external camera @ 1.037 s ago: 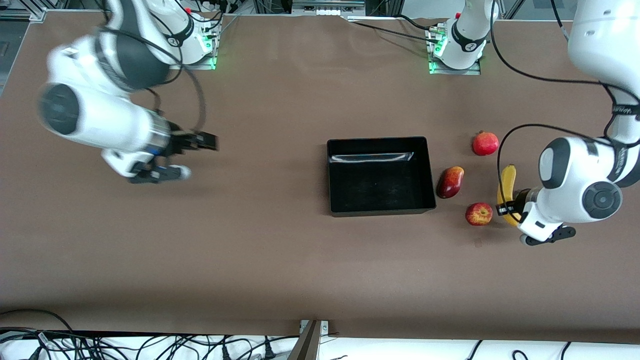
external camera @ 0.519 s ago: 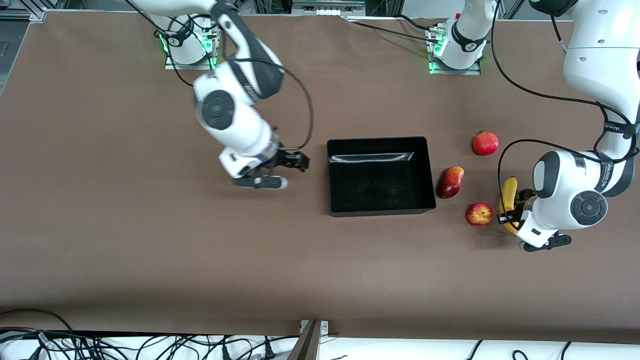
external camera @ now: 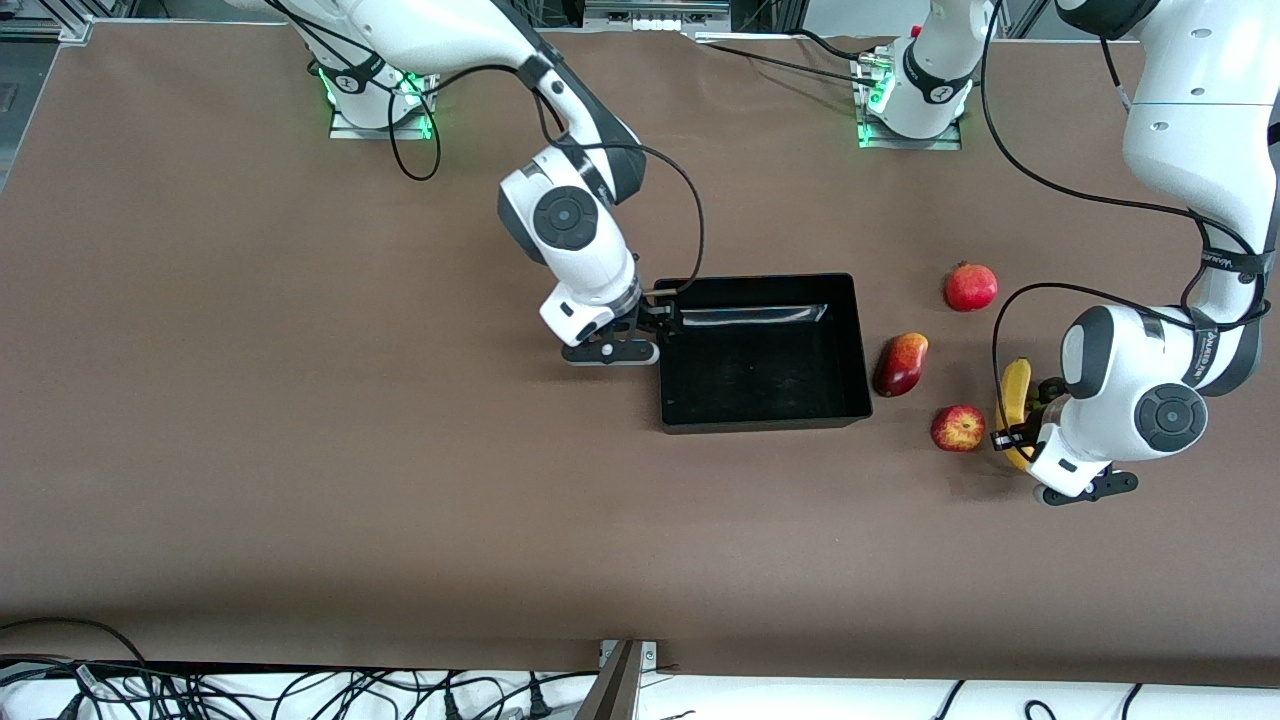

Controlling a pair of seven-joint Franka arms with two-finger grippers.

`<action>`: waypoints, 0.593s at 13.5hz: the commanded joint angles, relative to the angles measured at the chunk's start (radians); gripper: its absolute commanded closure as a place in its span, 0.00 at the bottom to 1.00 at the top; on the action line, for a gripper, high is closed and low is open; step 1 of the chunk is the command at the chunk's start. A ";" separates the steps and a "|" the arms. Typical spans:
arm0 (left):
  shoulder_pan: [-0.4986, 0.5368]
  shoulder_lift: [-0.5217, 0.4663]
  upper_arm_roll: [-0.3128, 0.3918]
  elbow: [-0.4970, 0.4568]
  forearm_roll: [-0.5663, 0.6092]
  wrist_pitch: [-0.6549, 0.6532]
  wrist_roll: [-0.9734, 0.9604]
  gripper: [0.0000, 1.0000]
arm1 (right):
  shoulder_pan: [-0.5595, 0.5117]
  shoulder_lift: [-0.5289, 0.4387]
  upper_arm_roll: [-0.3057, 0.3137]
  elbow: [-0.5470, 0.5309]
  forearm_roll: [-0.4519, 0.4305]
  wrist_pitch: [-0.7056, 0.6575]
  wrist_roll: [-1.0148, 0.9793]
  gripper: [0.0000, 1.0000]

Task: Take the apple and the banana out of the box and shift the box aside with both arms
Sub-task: 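Lower and release the banana while the right gripper grips the tray rim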

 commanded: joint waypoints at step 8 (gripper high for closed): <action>0.004 0.071 0.012 0.009 0.023 0.093 0.008 0.44 | 0.036 0.088 -0.014 0.030 -0.064 0.120 0.072 1.00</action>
